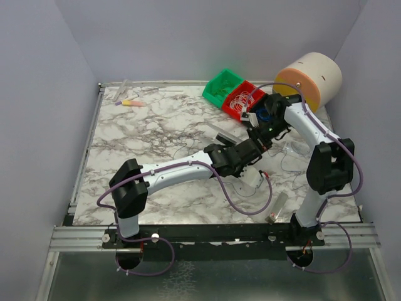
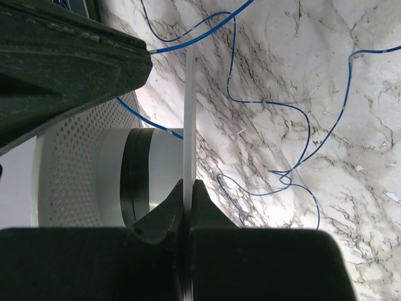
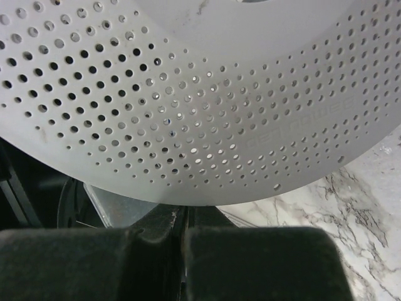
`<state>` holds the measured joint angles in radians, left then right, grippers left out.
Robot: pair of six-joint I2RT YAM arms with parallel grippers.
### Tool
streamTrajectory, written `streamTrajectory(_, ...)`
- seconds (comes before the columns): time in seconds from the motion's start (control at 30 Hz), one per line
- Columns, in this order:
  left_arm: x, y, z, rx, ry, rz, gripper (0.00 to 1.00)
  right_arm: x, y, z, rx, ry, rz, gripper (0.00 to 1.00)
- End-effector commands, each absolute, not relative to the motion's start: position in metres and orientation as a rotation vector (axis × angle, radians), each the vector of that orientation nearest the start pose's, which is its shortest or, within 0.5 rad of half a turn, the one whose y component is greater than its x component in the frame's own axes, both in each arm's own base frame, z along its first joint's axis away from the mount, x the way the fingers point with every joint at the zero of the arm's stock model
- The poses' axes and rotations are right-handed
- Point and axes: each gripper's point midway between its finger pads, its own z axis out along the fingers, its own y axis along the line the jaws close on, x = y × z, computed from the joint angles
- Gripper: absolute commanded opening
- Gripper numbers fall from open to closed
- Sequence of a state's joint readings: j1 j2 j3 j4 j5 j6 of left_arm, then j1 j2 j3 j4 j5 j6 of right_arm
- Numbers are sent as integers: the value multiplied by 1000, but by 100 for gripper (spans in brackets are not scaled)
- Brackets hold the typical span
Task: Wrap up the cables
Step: Place the cable reel at the center of the board.
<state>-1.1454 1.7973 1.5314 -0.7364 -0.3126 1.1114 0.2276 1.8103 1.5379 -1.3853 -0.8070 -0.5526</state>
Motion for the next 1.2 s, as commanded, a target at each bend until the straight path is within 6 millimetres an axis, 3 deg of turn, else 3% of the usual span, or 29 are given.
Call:
streamTrajectory(0.0, 268, -376, 186, 2186, 1151, 437, 0, 245, 175, 148, -1095, 2689, 1191, 1)
streamTrajectory(0.77, 255, -395, 193, 2148, 1157, 371, 0, 249, 191, 135, -1122, 2723, 1103, 0)
streamTrajectory(1.03, 248, -401, 198, 2106, 1201, 278, 0, 256, 208, 152, -1038, 2614, 1173, 0)
streamTrajectory(1.17, 247, -406, 201, 2075, 1215, 255, 0, 250, 207, 145, -1027, 2629, 1196, 0)
